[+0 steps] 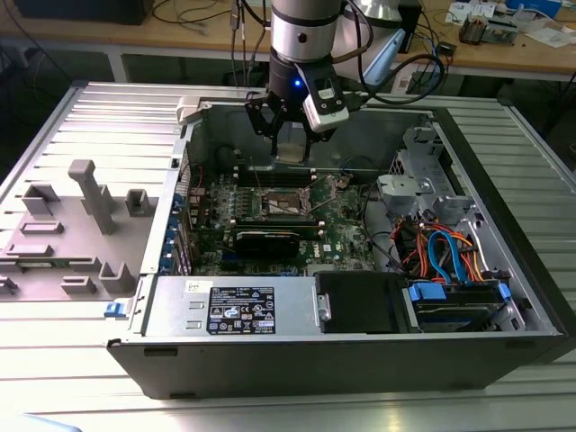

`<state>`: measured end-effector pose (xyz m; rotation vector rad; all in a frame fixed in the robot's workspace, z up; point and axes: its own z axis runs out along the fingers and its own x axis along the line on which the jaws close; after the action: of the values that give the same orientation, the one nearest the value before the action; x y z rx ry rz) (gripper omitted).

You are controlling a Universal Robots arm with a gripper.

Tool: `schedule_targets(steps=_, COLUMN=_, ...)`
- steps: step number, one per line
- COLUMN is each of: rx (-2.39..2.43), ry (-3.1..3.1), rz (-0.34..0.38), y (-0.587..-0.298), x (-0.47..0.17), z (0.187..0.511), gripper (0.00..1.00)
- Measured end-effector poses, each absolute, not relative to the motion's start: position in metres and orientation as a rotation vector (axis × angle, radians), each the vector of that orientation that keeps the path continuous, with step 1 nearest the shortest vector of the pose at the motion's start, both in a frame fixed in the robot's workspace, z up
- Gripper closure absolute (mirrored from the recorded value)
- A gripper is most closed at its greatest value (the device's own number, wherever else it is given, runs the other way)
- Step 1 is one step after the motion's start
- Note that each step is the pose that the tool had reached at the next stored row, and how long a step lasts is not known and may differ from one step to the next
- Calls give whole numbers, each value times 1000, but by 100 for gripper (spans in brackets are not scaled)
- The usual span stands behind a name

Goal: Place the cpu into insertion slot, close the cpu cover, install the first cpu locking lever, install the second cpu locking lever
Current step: 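Place the cpu into insertion slot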

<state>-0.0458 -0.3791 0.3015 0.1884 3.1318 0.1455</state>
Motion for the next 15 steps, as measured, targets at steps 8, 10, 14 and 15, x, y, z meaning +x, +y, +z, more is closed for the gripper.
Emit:
schedule_targets(steps=8, rx=395, ry=3106, rz=145, y=-379, x=-46, z=300, gripper=46)
schedule_targets(steps=10, rx=434, ry=3100, rz=145, y=-379, x=-46, z=300, gripper=46)
schedule_targets(steps=14, rx=521, ry=3084, rz=144, y=-379, x=-46, z=299, gripper=46)
schedule_targets(steps=15, rx=543, ry=3079, rz=144, y=-379, x=-46, z=299, gripper=46)
